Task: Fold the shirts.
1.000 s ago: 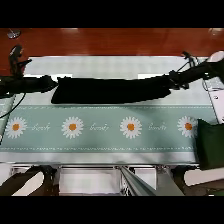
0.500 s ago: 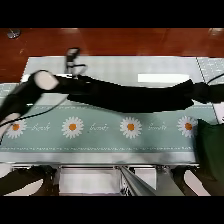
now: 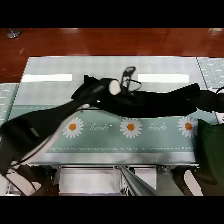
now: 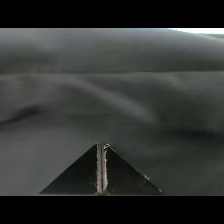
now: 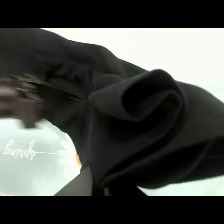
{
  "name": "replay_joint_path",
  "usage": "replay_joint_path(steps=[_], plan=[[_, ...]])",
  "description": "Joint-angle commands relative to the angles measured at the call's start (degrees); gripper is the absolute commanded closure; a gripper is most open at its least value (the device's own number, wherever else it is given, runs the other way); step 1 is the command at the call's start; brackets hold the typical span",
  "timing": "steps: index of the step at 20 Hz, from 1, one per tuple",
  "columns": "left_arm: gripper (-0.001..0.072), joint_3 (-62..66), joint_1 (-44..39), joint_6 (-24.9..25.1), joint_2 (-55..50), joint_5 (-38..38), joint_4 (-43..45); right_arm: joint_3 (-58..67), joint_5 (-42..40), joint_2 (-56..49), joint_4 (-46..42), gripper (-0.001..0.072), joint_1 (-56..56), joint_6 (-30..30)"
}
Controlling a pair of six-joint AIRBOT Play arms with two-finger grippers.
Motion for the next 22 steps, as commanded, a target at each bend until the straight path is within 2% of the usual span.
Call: replay_joint_path(steps=[1,4,6,10,13,16,19,22], plan=[[0.0682,7.54,-5.44,-3.63,-6.97,-3.89,-2.19,-0.11,-1.2,0.55,0.2,0.0681,2.05,0.74],[0.0682,8.0,-8.04,-1.44,-7.43,-4.17,-4.48,-0.11,-2.75,0.33,0.37,0.0681,2.49,1.18],[0.0681,8.83,-6.71,0.96,-7.06,-7.06,-4.72,-0.09,-2.64,-0.07,0.46,0.0681,2.49,1.25],[0.0681,10.03,5.18,2.32,-0.79,-14.36,-4.13,-0.09,-2.67,-0.17,1.31,0.0681,2.54,1.36],[0.0681,9.97,17.81,2.54,11.47,-20.65,6.45,2.71,-2.1,-2.49,3.13,0.0682,3.96,0.66],[0.068,8.2,30.82,2.01,26.51,-23.32,17.2,10.97,-3.69,-11.72,3.34,0.0681,13.81,1.62],[0.068,-1.81,40.65,4.11,44.94,-19.71,25.31,20.61,-10.4,-25.03,3.3,0.0682,27.21,3.58],[0.068,-18.84,43.95,1.25,63.17,-16.55,27.26,32.5,-14.91,-41.38,5.33,0.0681,38.27,5.35]])
